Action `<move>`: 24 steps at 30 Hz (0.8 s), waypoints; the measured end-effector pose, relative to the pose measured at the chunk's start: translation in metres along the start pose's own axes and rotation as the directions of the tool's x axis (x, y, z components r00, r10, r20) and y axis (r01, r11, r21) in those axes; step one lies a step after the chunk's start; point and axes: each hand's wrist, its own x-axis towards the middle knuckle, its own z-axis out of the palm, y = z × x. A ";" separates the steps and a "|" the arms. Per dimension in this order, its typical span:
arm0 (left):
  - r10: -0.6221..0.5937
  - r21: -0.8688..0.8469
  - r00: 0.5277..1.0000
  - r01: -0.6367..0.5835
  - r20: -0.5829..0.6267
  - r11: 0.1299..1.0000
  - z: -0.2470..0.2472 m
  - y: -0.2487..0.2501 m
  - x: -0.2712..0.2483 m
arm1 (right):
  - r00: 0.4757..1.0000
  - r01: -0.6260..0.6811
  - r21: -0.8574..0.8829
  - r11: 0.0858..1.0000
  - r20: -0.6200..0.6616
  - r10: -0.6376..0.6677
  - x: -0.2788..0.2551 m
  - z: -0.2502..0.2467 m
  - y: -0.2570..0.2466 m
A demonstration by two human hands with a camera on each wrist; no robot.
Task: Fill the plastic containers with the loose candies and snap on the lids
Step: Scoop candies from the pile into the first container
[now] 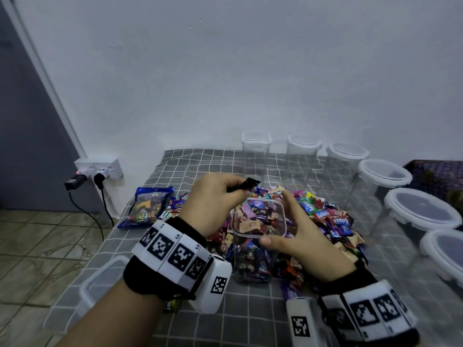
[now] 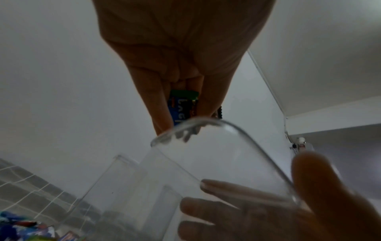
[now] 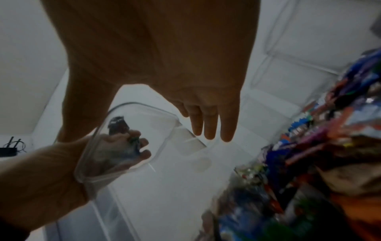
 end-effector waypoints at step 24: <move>0.056 -0.012 0.997 -0.055 0.051 0.998 -0.030 -0.012 -0.022 | 0.999 0.019 -0.034 0.999 0.044 -0.017 -0.009 -0.001 0.003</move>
